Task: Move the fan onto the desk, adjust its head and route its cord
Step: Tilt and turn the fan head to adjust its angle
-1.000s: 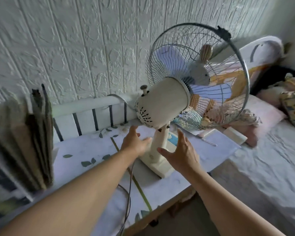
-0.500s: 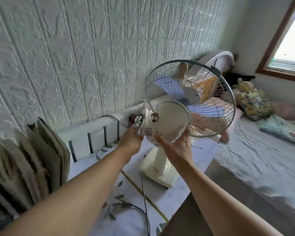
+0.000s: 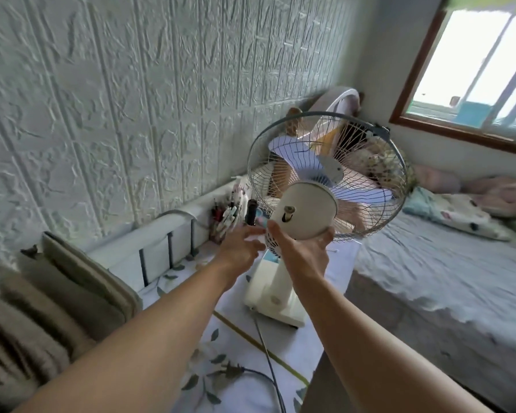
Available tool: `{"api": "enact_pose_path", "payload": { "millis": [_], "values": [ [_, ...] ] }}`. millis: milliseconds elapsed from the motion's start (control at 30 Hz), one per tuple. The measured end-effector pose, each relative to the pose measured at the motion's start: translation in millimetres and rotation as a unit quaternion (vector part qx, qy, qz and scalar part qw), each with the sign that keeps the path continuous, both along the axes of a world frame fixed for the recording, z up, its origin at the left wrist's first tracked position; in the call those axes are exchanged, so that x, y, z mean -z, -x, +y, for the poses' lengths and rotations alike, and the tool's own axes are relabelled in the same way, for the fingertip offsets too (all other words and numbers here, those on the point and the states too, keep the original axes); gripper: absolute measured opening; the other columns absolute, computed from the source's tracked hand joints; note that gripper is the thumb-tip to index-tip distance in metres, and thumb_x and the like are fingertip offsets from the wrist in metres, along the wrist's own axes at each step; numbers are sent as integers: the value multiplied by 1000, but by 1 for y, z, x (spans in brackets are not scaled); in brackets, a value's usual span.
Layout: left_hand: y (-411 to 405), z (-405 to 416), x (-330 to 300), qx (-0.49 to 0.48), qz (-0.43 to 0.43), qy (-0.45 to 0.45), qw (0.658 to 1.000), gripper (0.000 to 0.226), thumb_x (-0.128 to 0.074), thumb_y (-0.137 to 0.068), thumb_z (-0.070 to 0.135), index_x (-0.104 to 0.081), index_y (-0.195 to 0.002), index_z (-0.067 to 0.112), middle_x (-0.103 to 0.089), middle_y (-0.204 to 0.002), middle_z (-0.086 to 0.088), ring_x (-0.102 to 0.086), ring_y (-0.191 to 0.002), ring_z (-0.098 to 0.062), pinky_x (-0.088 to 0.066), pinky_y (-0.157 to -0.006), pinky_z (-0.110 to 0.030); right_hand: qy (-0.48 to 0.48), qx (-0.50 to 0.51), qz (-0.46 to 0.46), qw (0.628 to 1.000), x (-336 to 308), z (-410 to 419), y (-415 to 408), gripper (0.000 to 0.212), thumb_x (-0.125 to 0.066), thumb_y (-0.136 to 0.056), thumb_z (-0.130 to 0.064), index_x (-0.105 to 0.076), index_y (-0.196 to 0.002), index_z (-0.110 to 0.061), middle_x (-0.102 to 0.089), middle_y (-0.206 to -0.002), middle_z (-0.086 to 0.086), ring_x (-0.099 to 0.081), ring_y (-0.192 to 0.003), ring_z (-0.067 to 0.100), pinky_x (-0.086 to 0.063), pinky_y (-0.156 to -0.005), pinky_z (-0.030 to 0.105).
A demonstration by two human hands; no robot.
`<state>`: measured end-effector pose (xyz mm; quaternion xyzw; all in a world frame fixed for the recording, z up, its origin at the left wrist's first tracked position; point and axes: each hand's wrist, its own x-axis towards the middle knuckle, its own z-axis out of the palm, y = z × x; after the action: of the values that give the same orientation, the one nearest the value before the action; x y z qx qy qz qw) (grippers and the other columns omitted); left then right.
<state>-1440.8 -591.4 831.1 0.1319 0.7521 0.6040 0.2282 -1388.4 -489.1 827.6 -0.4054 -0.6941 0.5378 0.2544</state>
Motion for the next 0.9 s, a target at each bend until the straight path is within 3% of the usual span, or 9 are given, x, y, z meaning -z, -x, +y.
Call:
{"api": "enact_pose_path", "payload": {
  "millis": [67, 200, 500, 900],
  "values": [
    [-1, 0, 0, 13, -17, -21, 1000, 34, -45, -95, 4, -54, -126, 14, -62, -109, -11, -56, -75, -8, -45, -44, -6, 9, 11, 8, 1000, 0, 2, 3, 102, -82, -54, -58, -23, -130, -22, -56, -117, 18, -52, -91, 29, -40, -78, 29],
    [-1, 3, 0, 21, -40, -34, 998, 38, -49, -92, 5, -54, -127, 19, -65, -108, -13, -57, -89, -20, -42, -63, -22, 14, 23, 11, 1000, -2, 7, 9, 95, -84, -56, -50, -28, -125, -17, -55, -117, 19, -52, -89, 28, -43, -78, 29],
    [1, 18, 1, 25, -52, -43, 997, 38, -45, -96, 13, -52, -132, 22, -69, -112, -8, -66, -101, -23, -48, -94, -41, -42, 23, -12, 999, -1, 18, 2, 97, -71, -42, -54, -32, -124, -17, -57, -109, 14, -56, -96, 31, -54, -82, 40],
    [-22, 33, -7, -25, -53, -43, 997, 31, -48, -93, 8, -57, -120, 21, -70, -88, -8, -66, -83, -22, -50, -72, -29, -40, -18, -2, 999, -5, 37, -19, 102, -70, -41, -55, -34, -130, -20, -58, -112, 10, -57, -103, 31, -53, -88, 48]
  ]
}}
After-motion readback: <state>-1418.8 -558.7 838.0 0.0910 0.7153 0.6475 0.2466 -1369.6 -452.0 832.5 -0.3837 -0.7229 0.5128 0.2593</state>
